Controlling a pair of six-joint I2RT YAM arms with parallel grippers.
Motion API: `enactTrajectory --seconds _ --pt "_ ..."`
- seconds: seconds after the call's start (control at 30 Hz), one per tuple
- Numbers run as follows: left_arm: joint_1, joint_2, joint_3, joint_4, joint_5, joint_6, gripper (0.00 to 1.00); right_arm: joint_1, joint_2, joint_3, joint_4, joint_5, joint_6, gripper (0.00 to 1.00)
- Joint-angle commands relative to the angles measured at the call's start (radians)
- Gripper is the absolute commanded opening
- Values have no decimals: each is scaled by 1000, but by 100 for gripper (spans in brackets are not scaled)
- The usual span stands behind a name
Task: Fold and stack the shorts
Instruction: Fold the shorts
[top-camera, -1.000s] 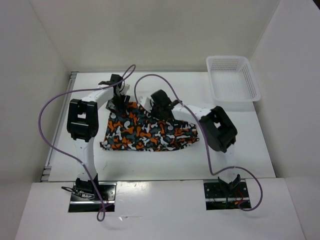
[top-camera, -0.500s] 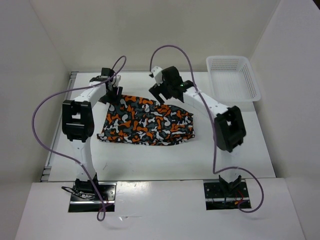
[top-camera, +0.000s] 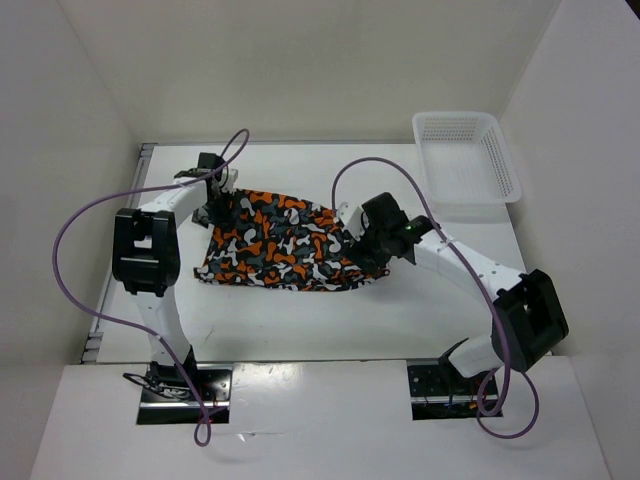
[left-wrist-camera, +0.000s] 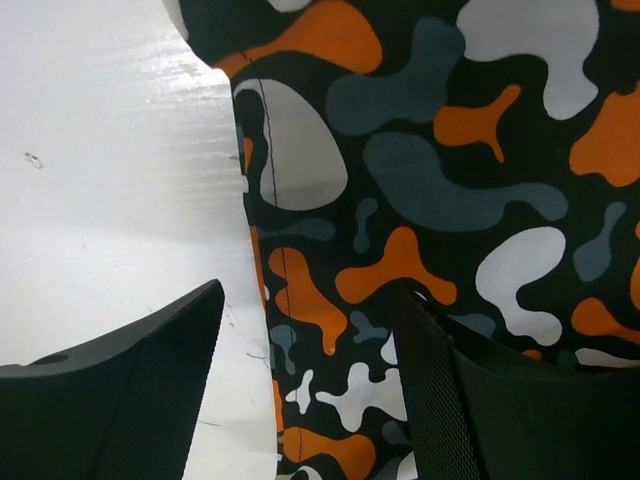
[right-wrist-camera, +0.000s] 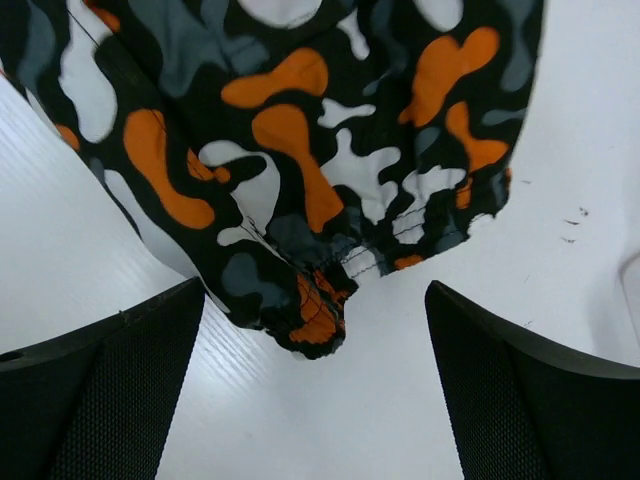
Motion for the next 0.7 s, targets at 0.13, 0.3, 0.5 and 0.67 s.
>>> enactTrajectory --seconds 0.13,0.3,0.5,0.67 --pt "6 18 47 38 42 4 75 9 -25 -40 -15 16 -231 94" --pt "-30 18 75 38 -11 4 75 68 -5 -49 -15 49 -285 94" --pt "-41 75 147 38 -11 4 75 77 22 -82 17 49 -326 85" --pt "-61 132 191 38 14 4 75 77 44 -93 26 58 -351 60"
